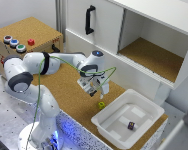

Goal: Go towards the purple block and grasp it

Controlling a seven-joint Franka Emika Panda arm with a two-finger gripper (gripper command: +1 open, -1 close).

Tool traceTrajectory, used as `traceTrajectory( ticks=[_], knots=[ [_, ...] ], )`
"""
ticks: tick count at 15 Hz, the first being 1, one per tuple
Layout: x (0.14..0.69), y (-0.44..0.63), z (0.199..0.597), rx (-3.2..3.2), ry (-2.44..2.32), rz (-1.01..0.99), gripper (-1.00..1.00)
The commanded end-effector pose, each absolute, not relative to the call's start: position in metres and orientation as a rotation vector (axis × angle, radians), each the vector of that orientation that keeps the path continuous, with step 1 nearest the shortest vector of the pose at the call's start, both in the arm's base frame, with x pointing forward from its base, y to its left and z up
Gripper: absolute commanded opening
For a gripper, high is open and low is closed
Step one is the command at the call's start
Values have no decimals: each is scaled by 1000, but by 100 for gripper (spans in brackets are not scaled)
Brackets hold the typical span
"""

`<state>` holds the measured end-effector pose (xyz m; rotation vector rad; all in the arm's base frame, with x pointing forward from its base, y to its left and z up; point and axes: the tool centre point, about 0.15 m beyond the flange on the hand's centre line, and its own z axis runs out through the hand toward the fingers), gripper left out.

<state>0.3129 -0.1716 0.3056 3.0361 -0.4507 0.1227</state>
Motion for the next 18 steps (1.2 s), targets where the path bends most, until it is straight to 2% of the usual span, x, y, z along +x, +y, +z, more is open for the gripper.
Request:
traceTrajectory(
  ticks=[1,3,8,11,15,18],
  knots=[
    [311,-167,306,3033,-468,121,100],
    [314,-181,311,3056,-472,131,100],
    [324,-245,390,2985,-764,329,100],
    [321,-283,408,2883,-954,322,100],
    [303,-355,385,2719,-1189,219,100],
    [302,-402,349,2708,-1265,152,100]
  ],
)
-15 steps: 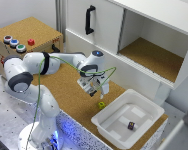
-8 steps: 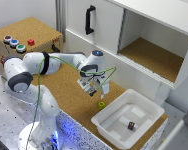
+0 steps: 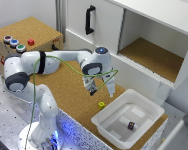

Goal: Go towards the purple block and grasp it

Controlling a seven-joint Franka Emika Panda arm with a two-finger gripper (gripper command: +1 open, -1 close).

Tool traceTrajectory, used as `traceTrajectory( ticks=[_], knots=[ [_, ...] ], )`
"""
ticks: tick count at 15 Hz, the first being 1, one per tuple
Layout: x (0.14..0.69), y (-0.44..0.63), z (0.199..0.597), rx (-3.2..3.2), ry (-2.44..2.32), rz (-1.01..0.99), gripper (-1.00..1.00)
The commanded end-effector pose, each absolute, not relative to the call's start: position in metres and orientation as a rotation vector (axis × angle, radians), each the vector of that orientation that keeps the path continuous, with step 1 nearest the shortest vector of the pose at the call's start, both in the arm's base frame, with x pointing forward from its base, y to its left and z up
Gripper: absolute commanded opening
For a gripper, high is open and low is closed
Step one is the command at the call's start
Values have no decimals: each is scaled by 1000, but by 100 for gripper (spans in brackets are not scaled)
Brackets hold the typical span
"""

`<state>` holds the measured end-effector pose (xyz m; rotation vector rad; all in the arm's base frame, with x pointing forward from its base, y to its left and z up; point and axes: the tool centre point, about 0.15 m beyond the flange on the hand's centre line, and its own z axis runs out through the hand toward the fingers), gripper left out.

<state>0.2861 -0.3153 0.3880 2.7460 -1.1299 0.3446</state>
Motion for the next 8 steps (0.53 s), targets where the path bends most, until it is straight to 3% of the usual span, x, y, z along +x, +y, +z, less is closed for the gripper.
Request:
traceTrajectory(
  ticks=[1,8],
  knots=[
    [307,-414,335,2698,-1263,126,100],
    [331,-484,277,2725,-1354,92,100]
  ],
)
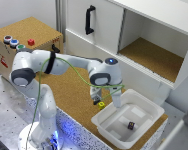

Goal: Go towards the purple block and grasp it

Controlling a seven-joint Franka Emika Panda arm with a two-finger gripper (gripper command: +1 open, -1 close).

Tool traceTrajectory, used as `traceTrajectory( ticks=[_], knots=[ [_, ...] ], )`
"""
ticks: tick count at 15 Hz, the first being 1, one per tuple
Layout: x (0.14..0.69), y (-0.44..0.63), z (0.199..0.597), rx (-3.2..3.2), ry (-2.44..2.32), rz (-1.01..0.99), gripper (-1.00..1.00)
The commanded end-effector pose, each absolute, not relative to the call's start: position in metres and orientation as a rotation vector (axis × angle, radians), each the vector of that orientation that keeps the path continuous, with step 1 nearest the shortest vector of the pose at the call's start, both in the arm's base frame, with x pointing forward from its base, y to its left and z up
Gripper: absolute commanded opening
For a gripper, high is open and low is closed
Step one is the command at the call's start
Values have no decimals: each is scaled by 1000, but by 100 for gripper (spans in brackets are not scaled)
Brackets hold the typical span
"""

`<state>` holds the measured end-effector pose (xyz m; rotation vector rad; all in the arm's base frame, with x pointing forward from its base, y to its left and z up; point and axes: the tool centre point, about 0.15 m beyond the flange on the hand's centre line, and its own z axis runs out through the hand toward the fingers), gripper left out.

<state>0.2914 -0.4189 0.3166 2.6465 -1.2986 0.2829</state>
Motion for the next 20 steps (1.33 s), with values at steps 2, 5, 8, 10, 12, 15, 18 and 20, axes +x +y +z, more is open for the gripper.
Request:
traceTrajectory(
  ticks=[2,5,8,10,12,15,18,20],
  knots=[
    [331,-487,264,2732,-1375,68,100],
    [321,-491,245,2724,-1443,28,100],
    [320,-492,228,2704,-1489,-3,100],
    [323,-486,223,2714,-1506,3,100],
    [324,-475,219,2713,-1517,11,100],
    [322,-466,212,2706,-1558,10,-100],
    [323,-463,213,2691,-1559,33,-100],
    [323,-462,216,2684,-1571,49,-100]
  ],
)
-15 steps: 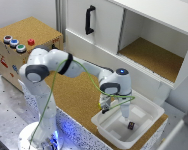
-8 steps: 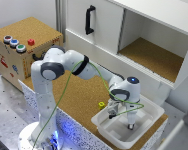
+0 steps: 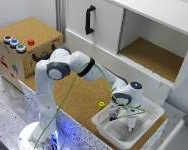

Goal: Go towards the purple block and grasp it

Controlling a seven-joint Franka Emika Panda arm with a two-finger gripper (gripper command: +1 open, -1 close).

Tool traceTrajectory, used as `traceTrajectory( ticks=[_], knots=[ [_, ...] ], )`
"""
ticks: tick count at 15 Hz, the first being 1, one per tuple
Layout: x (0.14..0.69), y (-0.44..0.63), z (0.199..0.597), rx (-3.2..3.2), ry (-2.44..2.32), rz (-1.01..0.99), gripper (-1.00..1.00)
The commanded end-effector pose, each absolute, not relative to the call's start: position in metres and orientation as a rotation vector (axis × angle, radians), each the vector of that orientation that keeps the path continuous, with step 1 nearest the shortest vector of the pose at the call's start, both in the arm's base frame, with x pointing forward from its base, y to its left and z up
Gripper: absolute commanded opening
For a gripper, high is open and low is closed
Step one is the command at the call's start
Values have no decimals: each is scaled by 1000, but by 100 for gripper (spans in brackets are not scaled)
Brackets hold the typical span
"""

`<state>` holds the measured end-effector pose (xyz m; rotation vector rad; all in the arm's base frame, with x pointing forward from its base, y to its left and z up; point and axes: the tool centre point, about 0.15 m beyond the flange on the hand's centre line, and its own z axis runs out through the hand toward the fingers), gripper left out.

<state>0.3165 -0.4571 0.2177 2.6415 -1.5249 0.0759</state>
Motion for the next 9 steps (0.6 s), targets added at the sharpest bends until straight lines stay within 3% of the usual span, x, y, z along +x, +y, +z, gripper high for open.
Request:
traceTrajectory(
  ticks=[1,5,9],
  knots=[
    [322,-463,217,2678,-1580,56,-100],
    [324,-464,232,2678,-1561,86,-100],
    [361,-447,276,2732,-1387,234,-100]
  ],
)
